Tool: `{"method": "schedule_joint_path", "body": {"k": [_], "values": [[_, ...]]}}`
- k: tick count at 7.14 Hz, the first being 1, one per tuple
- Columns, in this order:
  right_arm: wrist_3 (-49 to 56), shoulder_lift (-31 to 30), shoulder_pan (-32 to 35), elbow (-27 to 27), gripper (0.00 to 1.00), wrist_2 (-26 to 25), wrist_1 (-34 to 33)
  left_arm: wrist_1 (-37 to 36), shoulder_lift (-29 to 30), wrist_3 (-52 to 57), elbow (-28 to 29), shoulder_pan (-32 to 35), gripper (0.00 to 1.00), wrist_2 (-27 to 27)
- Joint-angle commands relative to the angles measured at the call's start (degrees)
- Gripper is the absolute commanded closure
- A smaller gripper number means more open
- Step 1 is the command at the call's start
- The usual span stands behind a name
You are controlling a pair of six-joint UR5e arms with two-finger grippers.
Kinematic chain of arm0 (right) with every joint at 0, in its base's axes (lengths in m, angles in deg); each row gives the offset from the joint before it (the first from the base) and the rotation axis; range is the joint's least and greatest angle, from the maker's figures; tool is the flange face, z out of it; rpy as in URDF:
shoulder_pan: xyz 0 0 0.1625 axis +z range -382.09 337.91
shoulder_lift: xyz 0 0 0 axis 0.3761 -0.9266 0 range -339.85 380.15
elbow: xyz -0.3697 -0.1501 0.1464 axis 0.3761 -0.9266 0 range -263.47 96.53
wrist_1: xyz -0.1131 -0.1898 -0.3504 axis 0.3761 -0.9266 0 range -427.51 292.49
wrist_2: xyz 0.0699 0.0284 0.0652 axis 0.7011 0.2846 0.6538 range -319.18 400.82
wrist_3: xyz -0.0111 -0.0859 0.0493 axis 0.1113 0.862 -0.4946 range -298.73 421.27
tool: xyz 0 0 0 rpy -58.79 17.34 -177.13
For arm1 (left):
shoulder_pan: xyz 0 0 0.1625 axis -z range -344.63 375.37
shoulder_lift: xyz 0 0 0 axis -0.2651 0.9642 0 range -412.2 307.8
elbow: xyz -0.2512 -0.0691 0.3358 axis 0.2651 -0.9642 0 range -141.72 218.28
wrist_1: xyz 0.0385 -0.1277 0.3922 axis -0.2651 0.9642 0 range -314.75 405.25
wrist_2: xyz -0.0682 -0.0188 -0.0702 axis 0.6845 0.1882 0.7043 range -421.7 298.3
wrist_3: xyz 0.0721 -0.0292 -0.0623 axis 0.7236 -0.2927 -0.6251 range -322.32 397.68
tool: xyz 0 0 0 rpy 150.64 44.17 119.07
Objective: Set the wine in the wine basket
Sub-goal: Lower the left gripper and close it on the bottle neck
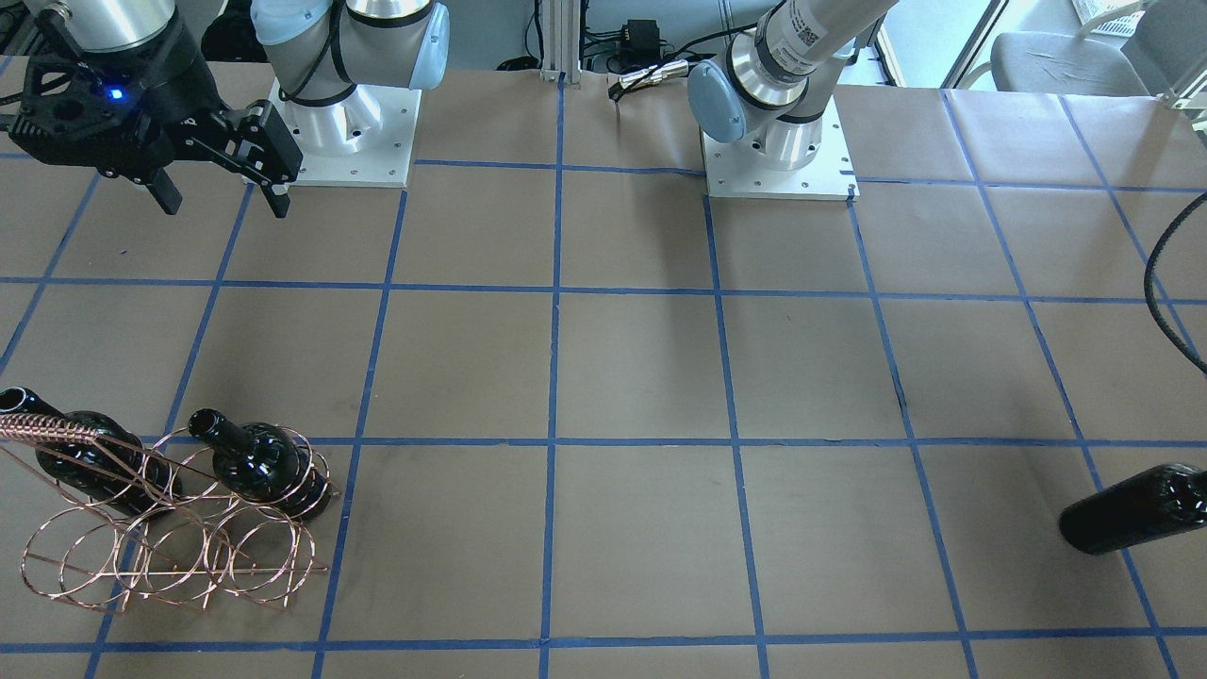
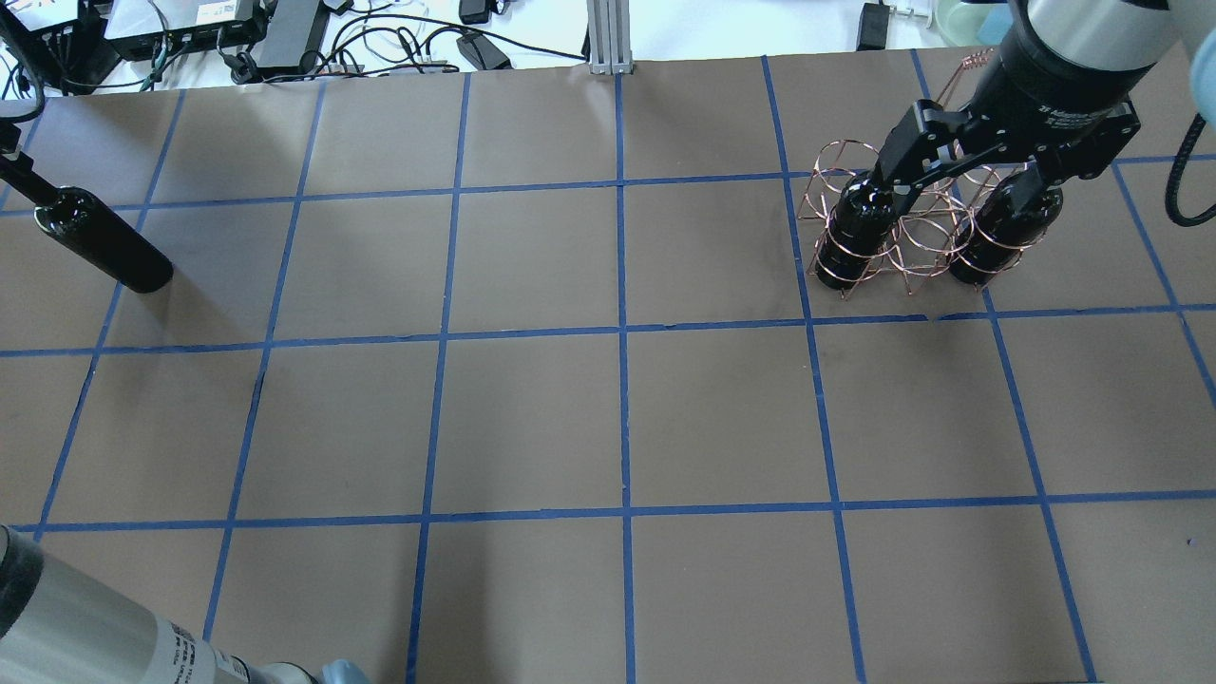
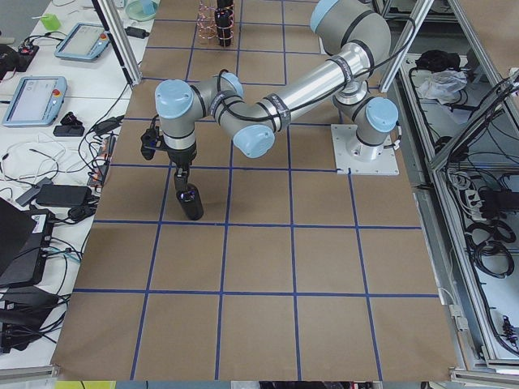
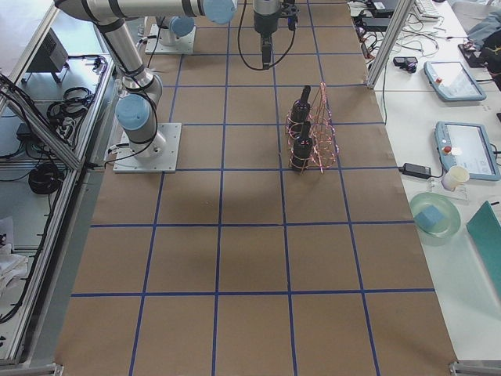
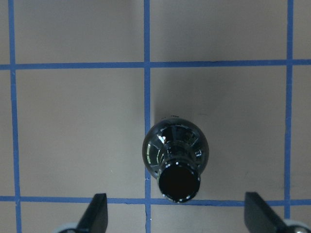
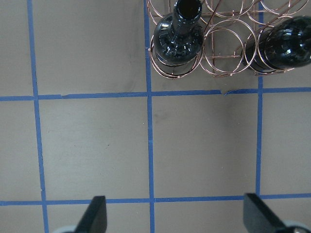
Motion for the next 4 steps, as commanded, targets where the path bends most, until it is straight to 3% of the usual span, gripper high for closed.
{"method": "schedule_joint_path", "body": {"k": [1,3,4], "values": [[-0.2,-0.2,0.0,0.0,0.0,0.0,0.0,-0.7,1.6,-1.2,-0.2,0.0,0.0,1.9],[-0.3,-0.2,0.1,0.1,0.0,0.0,0.0,-1.4,2.3,-1.1,-0.2,0.0,0.03,1.6],[-0.3,-0.3,0.1,0.1,0.0,0.0,0.0,-1.4,2.3,-1.0,-0.2,0.0,0.19,1.6]]}}
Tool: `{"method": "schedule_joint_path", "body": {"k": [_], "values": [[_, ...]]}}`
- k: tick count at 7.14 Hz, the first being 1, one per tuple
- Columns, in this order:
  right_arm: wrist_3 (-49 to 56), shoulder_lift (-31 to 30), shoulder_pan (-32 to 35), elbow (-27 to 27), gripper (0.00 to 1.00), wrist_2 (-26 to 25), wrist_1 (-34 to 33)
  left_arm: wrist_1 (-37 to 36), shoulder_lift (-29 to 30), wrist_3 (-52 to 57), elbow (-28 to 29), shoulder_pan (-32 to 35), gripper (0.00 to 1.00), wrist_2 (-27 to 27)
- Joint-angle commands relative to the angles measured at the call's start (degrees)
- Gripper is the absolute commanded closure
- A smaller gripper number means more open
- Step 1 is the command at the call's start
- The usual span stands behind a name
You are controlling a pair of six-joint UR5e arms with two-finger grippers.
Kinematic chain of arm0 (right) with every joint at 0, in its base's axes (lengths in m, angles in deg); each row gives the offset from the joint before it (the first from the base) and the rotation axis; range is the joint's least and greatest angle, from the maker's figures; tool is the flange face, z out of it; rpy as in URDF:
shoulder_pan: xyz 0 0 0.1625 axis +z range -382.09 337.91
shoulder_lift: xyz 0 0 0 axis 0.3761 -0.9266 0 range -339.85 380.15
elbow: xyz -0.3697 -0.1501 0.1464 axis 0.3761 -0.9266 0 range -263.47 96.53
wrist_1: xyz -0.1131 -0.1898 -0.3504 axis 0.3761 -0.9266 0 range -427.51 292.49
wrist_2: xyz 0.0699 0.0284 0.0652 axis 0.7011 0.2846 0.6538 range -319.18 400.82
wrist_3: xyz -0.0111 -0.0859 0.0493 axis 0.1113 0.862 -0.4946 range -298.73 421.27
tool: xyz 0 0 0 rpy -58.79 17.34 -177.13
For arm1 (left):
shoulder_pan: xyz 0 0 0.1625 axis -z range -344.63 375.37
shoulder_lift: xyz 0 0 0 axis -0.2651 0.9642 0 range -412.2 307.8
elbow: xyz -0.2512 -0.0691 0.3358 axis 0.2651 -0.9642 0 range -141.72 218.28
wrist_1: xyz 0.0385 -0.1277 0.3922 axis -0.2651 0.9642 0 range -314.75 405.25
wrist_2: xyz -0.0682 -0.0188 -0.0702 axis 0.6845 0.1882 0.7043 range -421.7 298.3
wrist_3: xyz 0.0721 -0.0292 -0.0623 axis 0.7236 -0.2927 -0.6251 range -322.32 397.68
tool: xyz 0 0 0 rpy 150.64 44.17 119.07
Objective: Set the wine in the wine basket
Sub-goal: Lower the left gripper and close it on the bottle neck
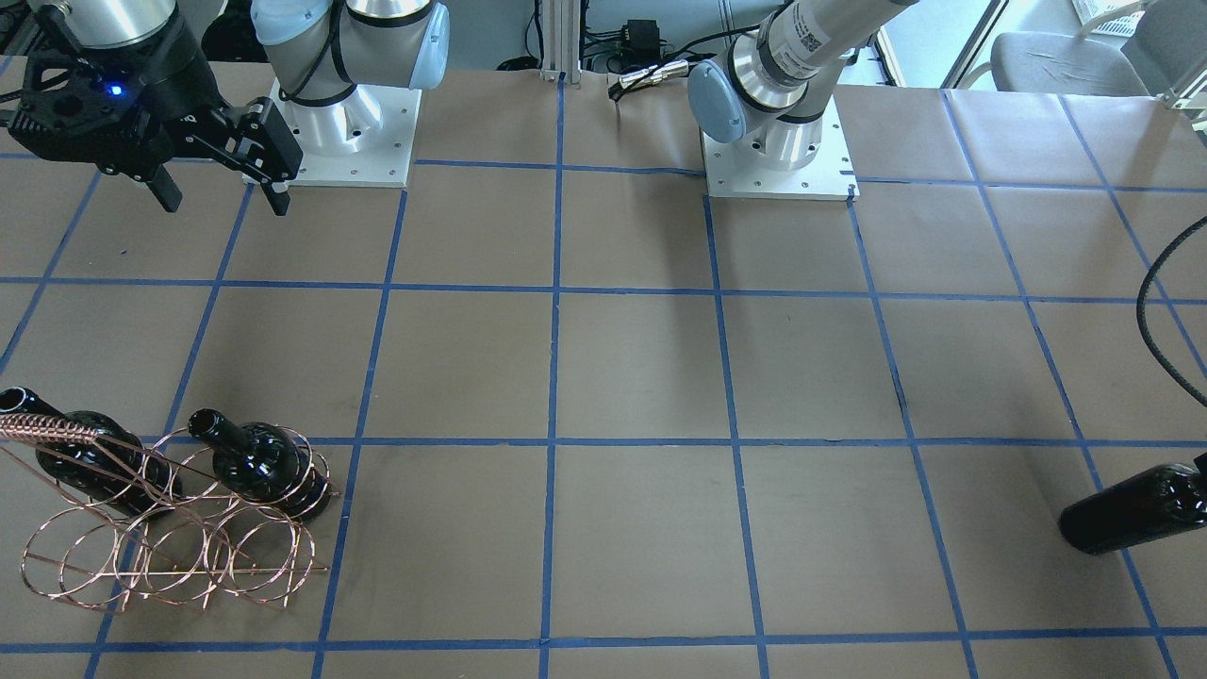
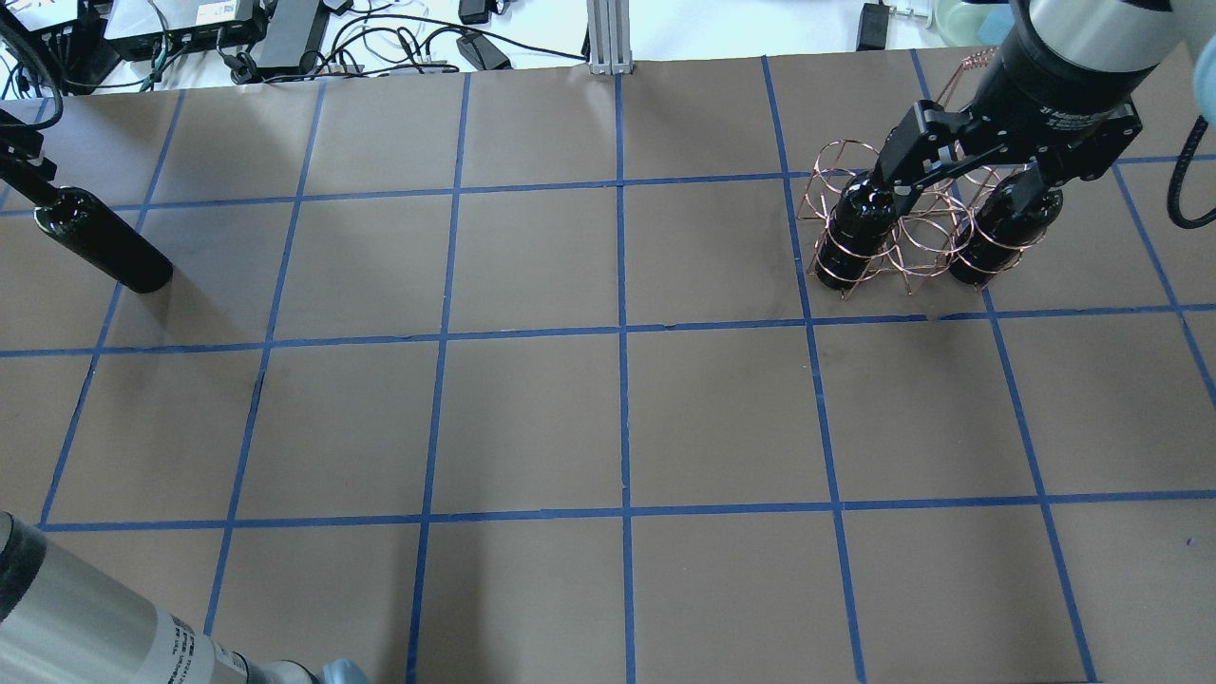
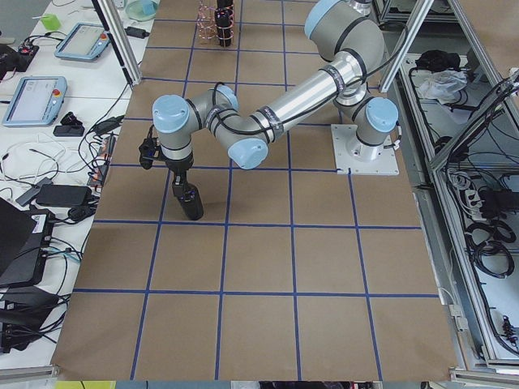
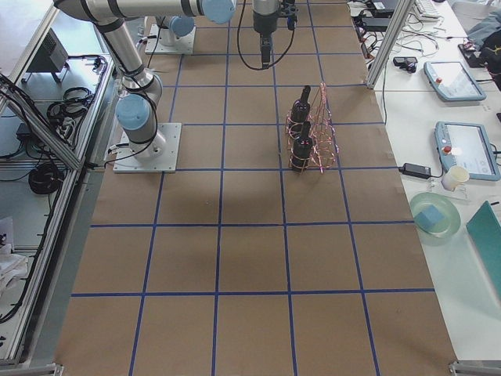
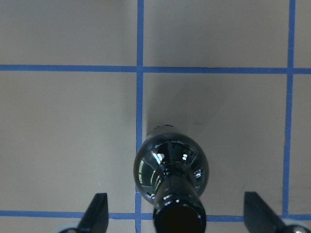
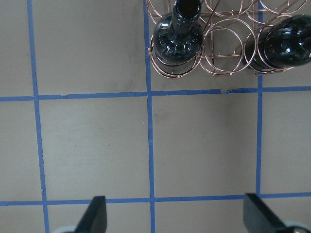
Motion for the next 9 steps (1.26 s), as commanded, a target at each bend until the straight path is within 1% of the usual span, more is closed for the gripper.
{"method": "schedule_joint_path", "body": {"k": [1,2,3,5,7,8,9], "values": [[-0.1,-0.1,0.0,0.0,0.0,0.0,0.0,-0.1,0.4,0.0,0.0,0.0,0.37,-0.2],[-0.1,-0.2,0.0,0.0,0.0,0.0,0.1,-0.1,0.3,0.0,0.0,0.0,0.41,-0.3],[-0.1,-0.2,0.0,0.0,0.0,-0.2,0.0,-0.1,0.4,0.0,0.0,0.0,0.65,0.2],[0.1,-0.3,0.0,0.0,0.0,-0.9,0.0,-0.2,0.3,0.0,0.0,0.0,0.65,0.3],[0.0,-0.4,0.0,0.0,0.0,-2.2,0.0,-0.9,0.2,0.0,-0.1,0.1,0.63,0.5],[0.0,-0.4,0.1,-0.1,0.0,-3.0,0.0,-1.0,0.2,0.0,-0.1,0.1,0.44,1.2],[-0.1,-0.3,0.1,0.0,0.0,-2.8,0.0,-1.0,0.2,0.0,-0.1,0.1,0.4,1.2]]}}
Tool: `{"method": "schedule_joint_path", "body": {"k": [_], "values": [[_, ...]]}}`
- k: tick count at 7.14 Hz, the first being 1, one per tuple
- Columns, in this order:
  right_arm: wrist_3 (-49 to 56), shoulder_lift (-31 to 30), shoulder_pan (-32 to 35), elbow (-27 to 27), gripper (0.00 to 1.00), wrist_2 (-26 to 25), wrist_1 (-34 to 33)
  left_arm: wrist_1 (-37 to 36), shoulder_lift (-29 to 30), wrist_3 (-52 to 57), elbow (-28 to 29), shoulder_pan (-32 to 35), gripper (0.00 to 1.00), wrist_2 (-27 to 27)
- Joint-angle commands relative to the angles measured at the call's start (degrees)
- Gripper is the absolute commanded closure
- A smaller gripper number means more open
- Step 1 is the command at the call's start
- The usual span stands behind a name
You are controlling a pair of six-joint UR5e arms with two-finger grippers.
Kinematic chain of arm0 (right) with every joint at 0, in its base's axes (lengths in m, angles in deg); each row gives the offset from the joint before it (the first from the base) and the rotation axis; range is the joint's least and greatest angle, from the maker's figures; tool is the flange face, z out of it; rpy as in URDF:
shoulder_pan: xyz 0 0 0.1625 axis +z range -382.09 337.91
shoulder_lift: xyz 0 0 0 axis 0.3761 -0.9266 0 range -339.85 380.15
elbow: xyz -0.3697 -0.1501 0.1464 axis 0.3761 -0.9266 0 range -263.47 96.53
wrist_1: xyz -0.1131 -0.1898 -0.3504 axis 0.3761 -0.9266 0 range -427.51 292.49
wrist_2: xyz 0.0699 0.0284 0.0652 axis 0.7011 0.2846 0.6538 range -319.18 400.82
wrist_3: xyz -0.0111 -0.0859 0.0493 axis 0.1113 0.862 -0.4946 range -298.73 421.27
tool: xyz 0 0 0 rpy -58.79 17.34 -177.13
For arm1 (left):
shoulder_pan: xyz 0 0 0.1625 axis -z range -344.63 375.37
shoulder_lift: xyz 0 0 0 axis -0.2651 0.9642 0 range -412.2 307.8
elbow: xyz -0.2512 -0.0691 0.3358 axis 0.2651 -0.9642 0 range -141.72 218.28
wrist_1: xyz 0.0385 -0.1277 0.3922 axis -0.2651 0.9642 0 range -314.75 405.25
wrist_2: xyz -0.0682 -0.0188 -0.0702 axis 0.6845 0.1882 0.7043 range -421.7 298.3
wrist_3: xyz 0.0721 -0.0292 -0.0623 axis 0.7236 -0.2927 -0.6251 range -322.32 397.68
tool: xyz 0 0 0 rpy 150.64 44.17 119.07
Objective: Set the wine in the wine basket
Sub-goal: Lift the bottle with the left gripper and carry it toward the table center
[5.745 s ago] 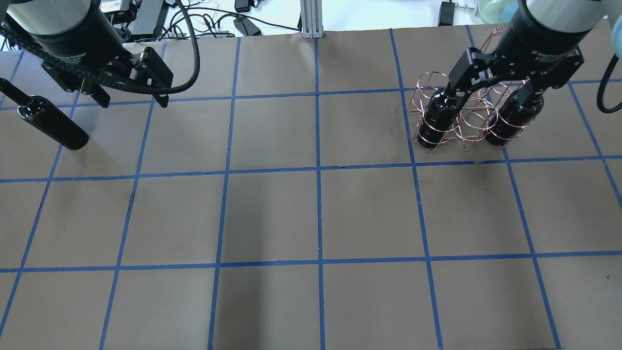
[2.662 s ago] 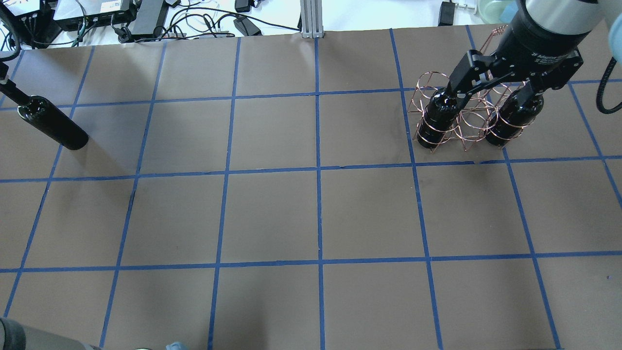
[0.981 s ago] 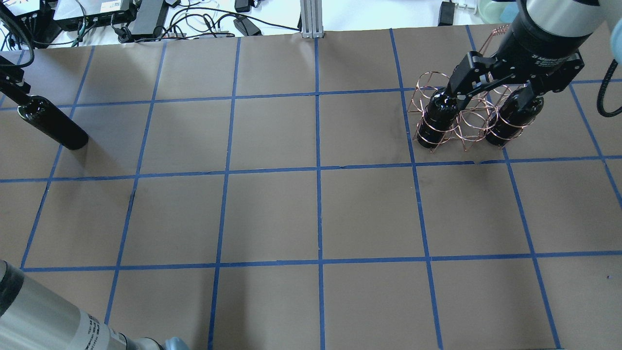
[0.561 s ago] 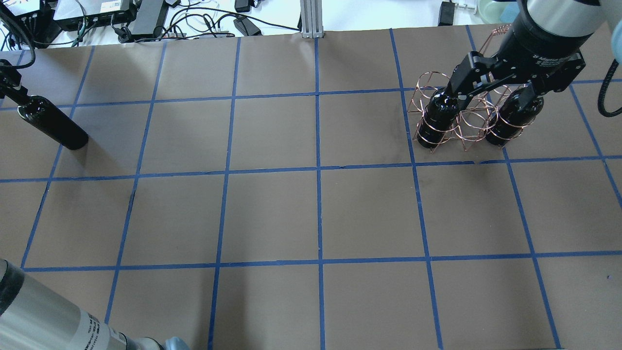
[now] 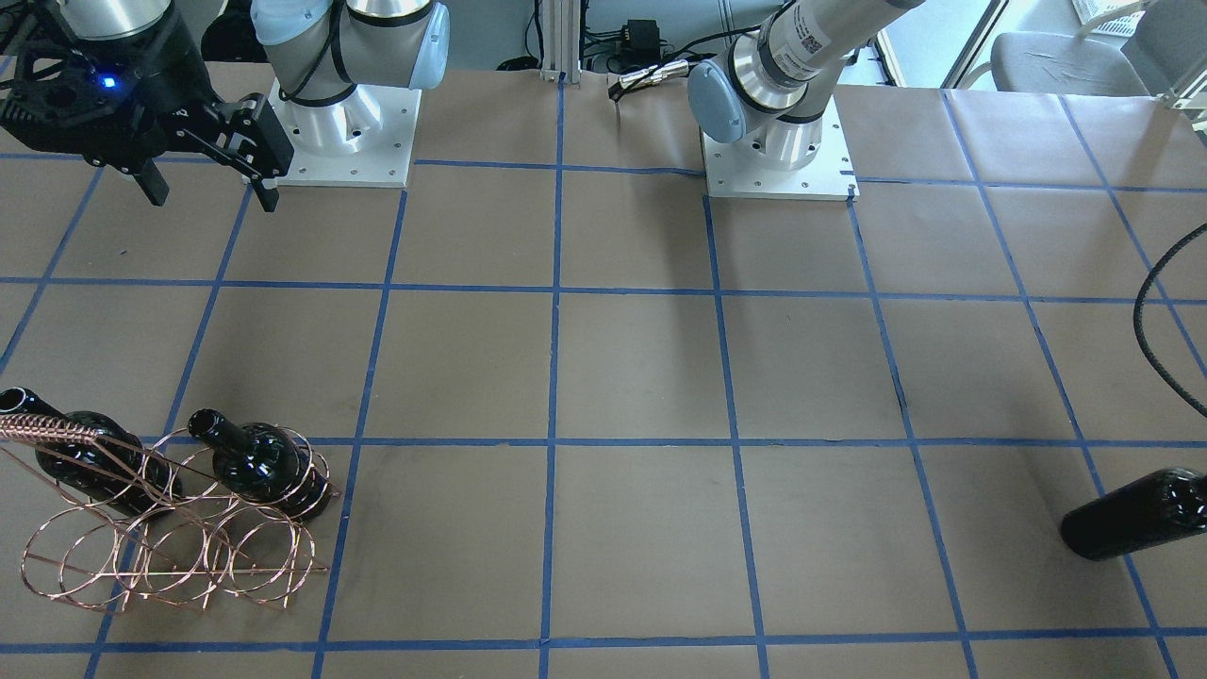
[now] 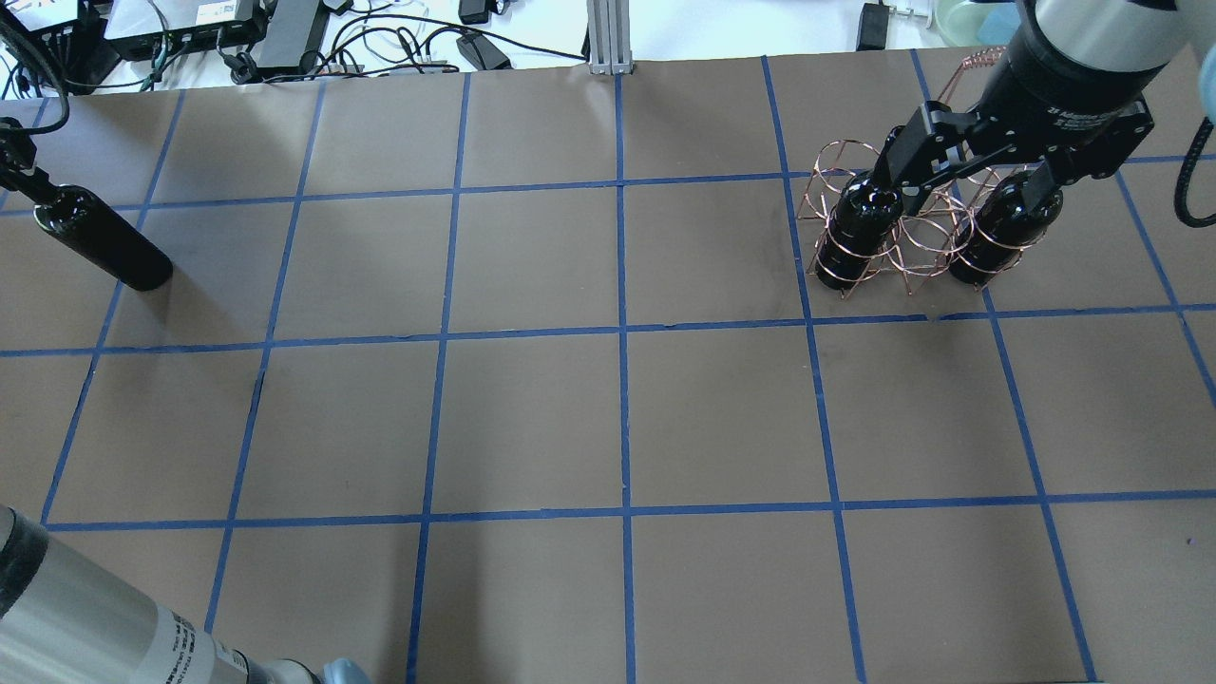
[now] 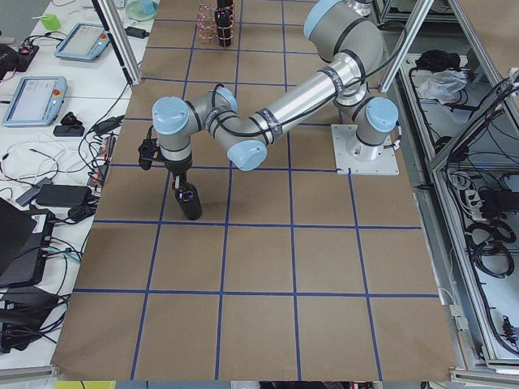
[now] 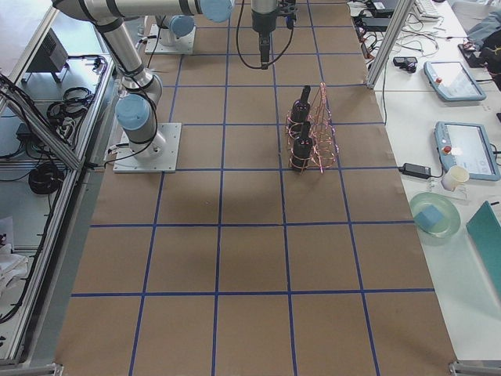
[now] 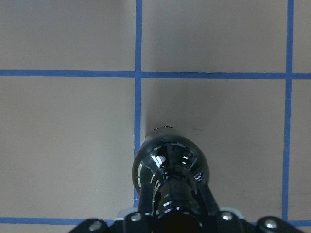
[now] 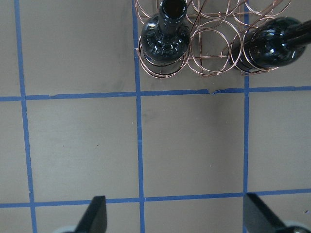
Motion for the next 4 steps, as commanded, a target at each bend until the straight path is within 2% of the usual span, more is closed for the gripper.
{"method": "schedule_joint_path", "body": {"k": [1,2,3,4], "values": [[-0.1,0.0,0.0,0.0,0.0,0.0,0.0,-0.2,0.1,0.2,0.0,0.0,0.31,0.3],[-0.1,0.0,0.0,0.0,0.0,0.1,0.0,-0.3,0.1,0.4,0.0,0.0,0.31,0.3],[-0.1,0.0,0.0,0.0,0.0,0.2,0.0,-2.3,0.2,0.8,-0.2,0.0,0.54,0.4],[-0.1,0.0,0.0,0.0,0.0,0.3,0.1,-2.6,0.3,0.9,-0.2,0.0,0.73,0.7]]}}
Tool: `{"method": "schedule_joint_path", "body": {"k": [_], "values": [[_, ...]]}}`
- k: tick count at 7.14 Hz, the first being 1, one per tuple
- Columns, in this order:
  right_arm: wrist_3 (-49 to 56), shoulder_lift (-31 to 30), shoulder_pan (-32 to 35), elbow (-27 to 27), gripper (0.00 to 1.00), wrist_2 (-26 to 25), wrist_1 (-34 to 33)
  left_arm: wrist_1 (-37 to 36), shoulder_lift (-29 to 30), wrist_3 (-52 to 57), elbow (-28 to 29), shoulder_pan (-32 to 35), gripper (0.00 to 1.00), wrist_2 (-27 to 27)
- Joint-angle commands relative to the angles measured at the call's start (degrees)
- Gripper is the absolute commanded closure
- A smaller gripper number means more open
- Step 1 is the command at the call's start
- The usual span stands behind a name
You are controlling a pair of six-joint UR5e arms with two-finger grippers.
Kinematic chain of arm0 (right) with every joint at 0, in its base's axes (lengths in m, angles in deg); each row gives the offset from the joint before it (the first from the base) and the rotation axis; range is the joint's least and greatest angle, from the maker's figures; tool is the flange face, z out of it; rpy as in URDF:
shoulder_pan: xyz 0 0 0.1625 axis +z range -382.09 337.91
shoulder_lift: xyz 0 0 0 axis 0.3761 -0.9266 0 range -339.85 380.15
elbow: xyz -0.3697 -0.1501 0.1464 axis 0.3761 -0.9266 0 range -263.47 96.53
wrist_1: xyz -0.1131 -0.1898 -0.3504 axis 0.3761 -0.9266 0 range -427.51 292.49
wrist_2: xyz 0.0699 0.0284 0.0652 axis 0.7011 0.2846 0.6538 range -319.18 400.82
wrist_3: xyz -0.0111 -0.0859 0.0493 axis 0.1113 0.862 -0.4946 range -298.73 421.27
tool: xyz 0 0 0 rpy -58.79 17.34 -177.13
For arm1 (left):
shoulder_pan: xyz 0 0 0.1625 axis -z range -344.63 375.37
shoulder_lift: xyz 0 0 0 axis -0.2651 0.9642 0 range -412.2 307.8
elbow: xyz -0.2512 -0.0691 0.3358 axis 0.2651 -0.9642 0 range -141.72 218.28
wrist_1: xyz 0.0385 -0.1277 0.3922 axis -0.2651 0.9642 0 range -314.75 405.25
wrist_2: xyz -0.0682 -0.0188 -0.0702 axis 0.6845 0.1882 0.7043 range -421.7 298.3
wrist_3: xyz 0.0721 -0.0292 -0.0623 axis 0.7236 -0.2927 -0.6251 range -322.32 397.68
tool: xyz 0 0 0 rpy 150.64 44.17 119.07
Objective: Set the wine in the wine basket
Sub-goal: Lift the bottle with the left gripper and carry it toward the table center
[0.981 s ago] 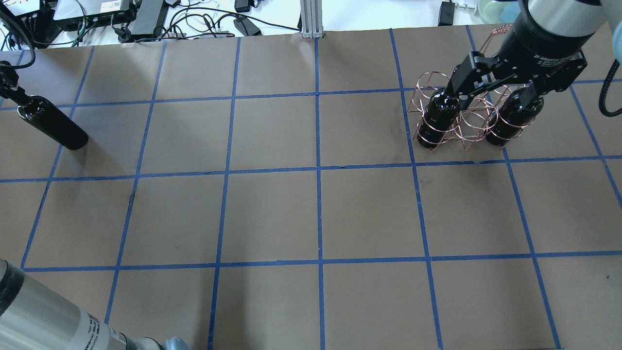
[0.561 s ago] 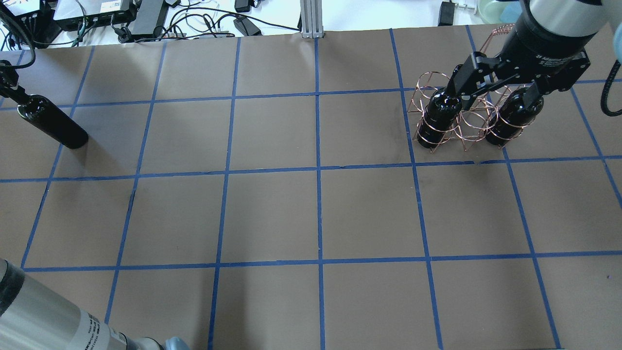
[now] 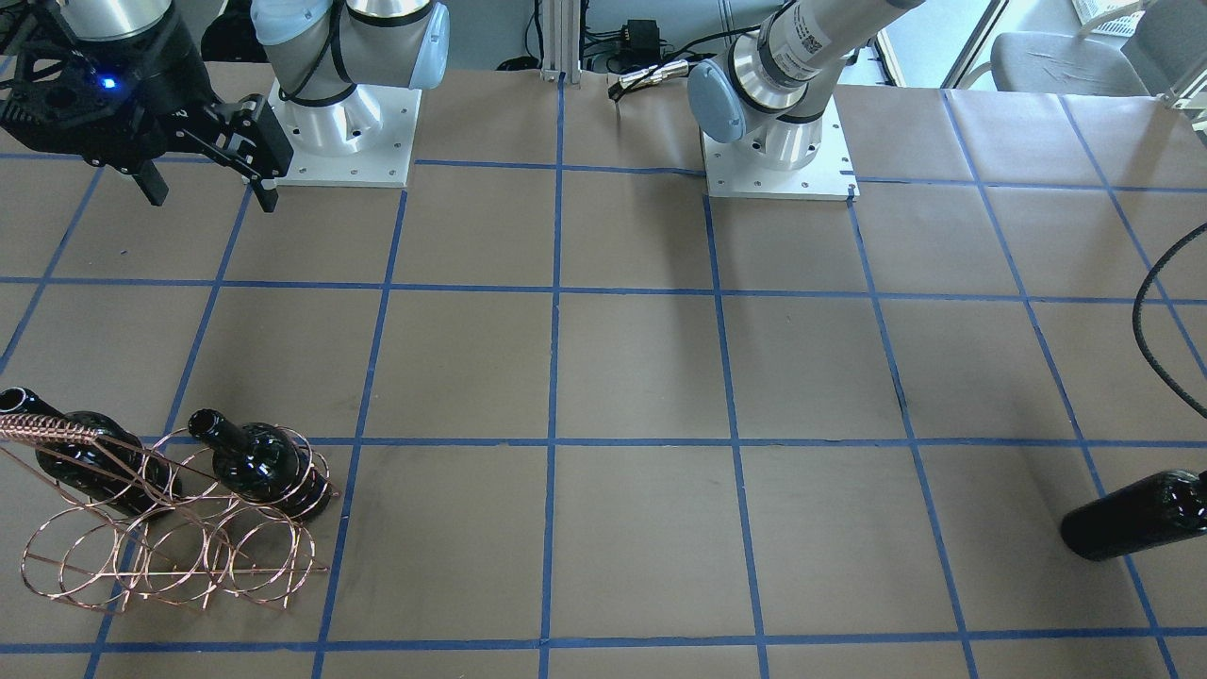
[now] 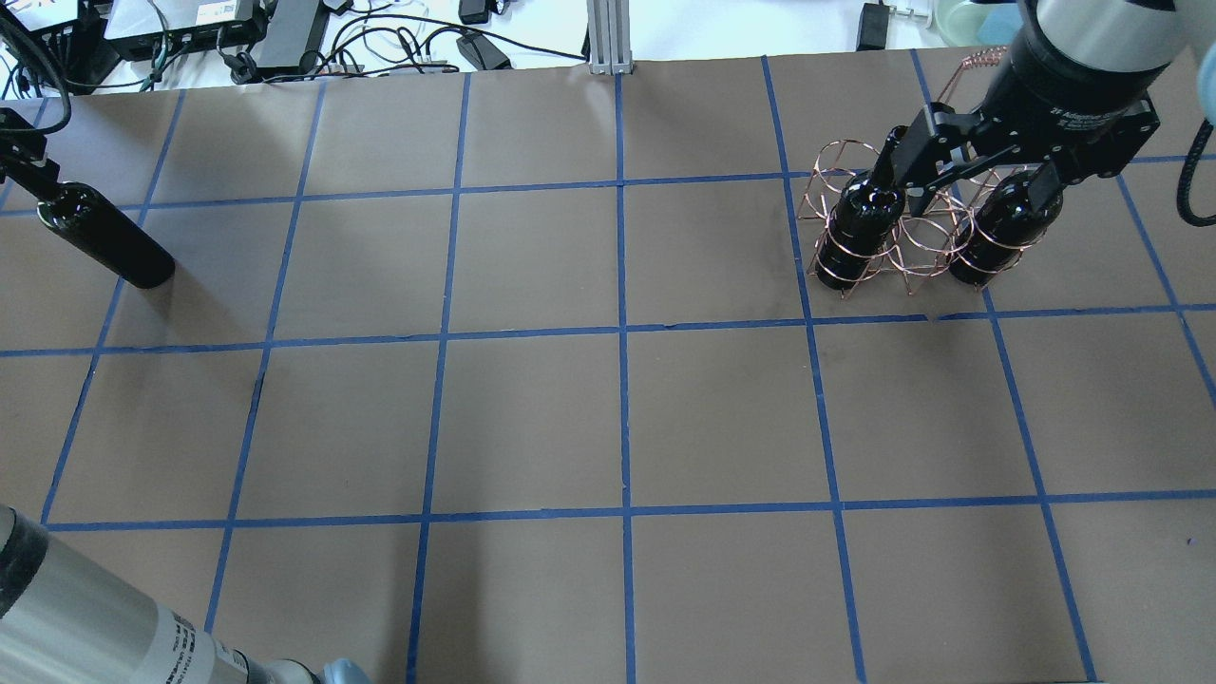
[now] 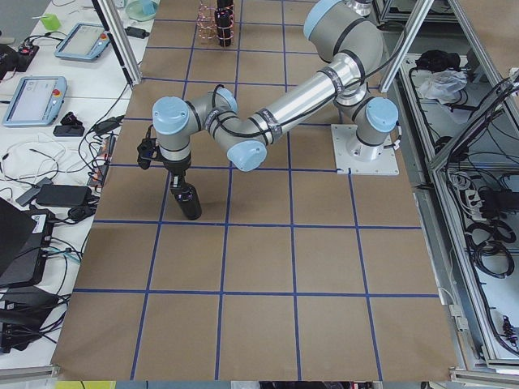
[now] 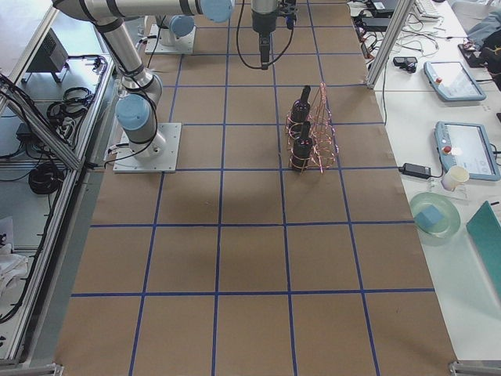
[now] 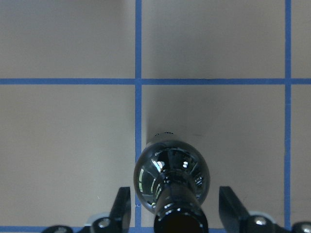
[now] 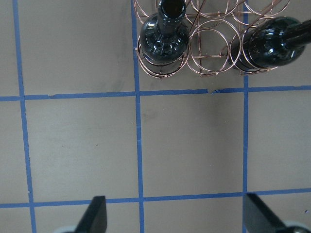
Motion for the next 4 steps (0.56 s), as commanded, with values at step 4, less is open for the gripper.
{"method": "schedule_joint_path", "body": {"k": [4], "values": [[0.1,0.1,0.0,0.0,0.0,0.2,0.4,0.5,-1.6,1.5,-0.3,1.0,1.0,0.1]]}}
